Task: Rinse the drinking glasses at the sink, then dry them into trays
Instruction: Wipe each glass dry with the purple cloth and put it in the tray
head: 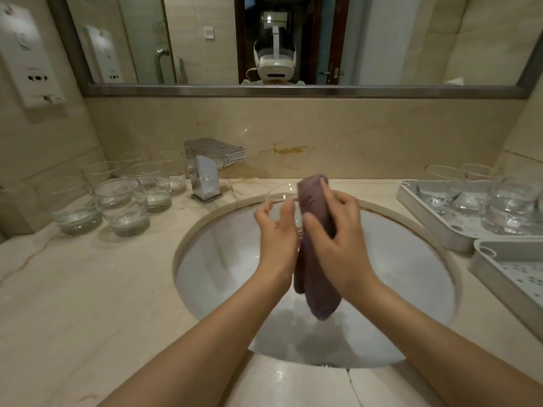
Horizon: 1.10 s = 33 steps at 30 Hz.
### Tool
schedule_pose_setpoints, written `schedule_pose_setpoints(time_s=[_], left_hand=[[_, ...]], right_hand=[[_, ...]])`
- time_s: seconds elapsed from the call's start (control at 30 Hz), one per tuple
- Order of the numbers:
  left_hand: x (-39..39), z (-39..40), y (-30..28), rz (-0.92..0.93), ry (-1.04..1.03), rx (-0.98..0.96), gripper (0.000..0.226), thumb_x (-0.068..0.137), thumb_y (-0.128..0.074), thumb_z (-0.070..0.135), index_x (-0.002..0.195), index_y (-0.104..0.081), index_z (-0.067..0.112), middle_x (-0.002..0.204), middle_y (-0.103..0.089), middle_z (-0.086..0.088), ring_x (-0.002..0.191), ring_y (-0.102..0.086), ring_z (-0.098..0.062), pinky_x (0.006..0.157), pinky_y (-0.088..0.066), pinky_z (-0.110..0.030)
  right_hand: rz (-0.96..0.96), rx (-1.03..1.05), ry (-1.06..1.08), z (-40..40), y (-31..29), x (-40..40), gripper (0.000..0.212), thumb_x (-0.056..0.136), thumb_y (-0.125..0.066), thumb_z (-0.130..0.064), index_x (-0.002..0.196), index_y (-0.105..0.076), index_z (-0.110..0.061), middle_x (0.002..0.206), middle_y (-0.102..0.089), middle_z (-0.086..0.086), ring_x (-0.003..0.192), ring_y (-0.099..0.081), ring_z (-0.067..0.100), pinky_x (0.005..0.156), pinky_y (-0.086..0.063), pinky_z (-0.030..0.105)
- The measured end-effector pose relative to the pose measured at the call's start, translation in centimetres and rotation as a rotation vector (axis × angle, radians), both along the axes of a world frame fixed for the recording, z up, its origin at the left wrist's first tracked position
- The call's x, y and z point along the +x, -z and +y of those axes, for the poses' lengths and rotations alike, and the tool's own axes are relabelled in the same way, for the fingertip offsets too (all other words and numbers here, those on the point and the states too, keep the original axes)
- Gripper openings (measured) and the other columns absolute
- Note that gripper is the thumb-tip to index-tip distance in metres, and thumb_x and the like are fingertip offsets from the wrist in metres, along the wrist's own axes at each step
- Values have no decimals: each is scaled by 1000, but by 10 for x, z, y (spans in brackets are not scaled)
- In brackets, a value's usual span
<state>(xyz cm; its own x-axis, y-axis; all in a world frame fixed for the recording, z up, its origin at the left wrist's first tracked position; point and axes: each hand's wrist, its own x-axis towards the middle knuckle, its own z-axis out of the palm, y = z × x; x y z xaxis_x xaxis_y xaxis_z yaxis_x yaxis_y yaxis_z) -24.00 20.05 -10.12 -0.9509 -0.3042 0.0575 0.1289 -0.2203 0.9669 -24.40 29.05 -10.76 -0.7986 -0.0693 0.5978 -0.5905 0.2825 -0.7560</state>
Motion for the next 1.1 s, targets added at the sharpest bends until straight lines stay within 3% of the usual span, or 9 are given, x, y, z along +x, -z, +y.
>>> schedule_pose_setpoints(time_s=[0.1,0.17,0.3,0.47,0.7,0.83,0.9,0.97,1.1], left_hand=[[-1,-1,1,-15,-28,46,53,97,-43,47,137,-31,14,105,-59,-1,91,-62,-11,79,-54,-33],[4,5,-1,13,38,57,67,86,-50,57,137,-31,17,105,-61,-3,86,-65,-12,71,-55,-29],[9,17,1,32,156,30,70,76,-67,48,133,-33,28,109,-58,-6,78,-68,-12,58,-53,-21],[6,14,3,109,214,-132,79,63,-80,44,128,-36,31,99,-57,-3,85,-63,-12,64,-49,-17],[0,3,4,105,83,-277,60,84,-67,38,124,-21,33,107,-48,-4,89,-55,-10,75,-49,-12],[-7,0,7,20,32,6,45,97,-45,44,130,-35,15,112,-59,-9,95,-64,-20,68,-56,-27],[-8,0,8,0,-13,70,61,91,-40,56,130,-42,10,118,-63,-17,100,-66,-26,64,-56,-29],[-4,4,6,27,-27,63,78,80,-45,64,131,-44,5,118,-63,-21,99,-68,-27,61,-55,-26],[2,13,5,37,116,9,67,81,-61,56,133,-35,22,112,-61,-6,78,-70,-10,62,-54,-22]], right_hand=[[183,143,56,-9,14,-2,60,88,-45,-42,144,-34,-27,126,-42,1,117,-47,17,101,-40,28],[159,-19,101,-7,10,-5,52,89,-49,-37,140,-45,-23,118,-43,-5,110,-51,11,94,-43,22],[-261,-429,20,10,-9,-9,18,96,-50,-19,110,-61,-19,102,-62,1,89,-61,12,77,-50,24],[-711,-801,-171,18,-21,-12,33,94,-49,-23,113,-60,2,103,-67,25,71,-71,31,54,-57,34],[-555,-575,-40,16,-20,-11,19,96,-49,-24,103,-65,-16,91,-65,5,82,-62,17,72,-52,31],[-44,-101,42,6,-5,-1,39,94,-55,-25,133,-54,-22,120,-53,-2,107,-51,-2,96,-41,15],[174,88,75,-4,9,0,53,90,-53,-33,141,-46,-21,126,-47,0,117,-47,7,101,-40,24],[232,81,130,-11,15,-1,55,87,-50,-37,140,-46,-21,127,-47,2,116,-49,16,99,-44,33],[18,-288,143,-2,0,-4,30,92,-56,-24,122,-58,-21,109,-54,-3,97,-56,1,85,-46,16]])
